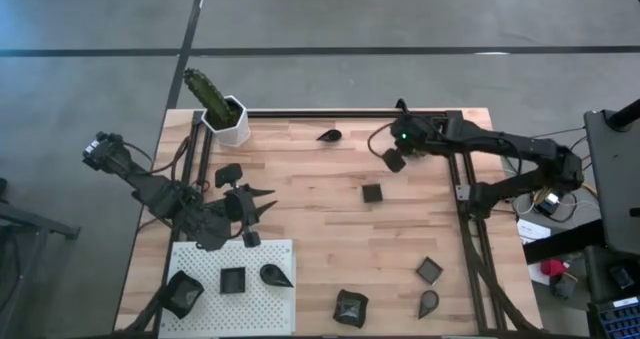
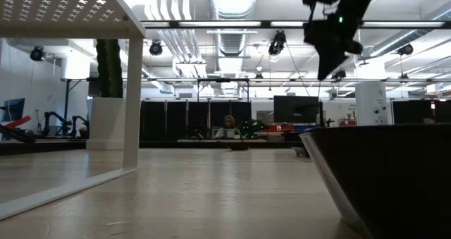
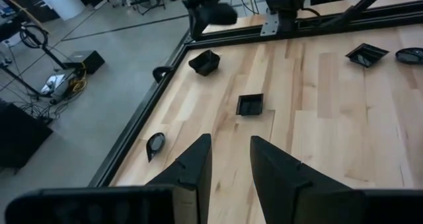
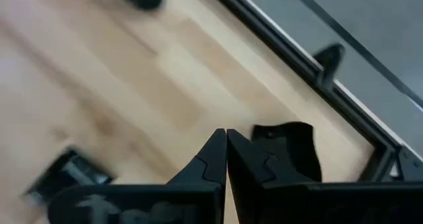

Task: Pick & Place Mini shaped plates
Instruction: Stack the distorted square plate on top of the other distorted square plate on the shelf

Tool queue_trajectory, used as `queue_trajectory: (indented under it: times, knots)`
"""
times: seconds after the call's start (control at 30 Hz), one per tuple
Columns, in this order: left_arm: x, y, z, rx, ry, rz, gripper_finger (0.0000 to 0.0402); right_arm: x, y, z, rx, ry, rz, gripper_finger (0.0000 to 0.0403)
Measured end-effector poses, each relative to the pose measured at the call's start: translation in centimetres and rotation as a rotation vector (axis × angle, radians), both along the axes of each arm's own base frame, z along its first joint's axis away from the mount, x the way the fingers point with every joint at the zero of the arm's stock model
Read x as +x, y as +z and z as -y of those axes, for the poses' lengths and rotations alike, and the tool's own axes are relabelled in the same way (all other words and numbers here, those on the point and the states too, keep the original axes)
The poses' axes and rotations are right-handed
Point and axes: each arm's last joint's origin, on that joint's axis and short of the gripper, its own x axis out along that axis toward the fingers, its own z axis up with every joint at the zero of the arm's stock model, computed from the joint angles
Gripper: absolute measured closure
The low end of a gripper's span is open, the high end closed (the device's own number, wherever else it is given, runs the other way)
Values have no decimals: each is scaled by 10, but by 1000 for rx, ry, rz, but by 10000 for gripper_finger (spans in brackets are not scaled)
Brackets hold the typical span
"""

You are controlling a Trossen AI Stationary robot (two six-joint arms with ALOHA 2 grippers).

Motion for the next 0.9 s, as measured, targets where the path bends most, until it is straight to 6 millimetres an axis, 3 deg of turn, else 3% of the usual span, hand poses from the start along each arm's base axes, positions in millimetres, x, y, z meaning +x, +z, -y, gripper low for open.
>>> queue_trajectory:
  times: [0.17, 0.4, 0.7, 0.9]
  knots:
    - [0, 0, 0, 0, 0, 0, 303, -8, -18, 21, -7, -90, 19, 394]
    - [0, 0, 0, 3, -2, -3, 303, -14, -29, 37, -22, -163, 55, 388]
    - [0, 0, 0, 16, -10, -10, 303, -14, -41, 50, 69, -233, 64, 317]
    - [0, 0, 0, 17, -10, -11, 303, -9, -64, 64, 119, -273, -19, 287]
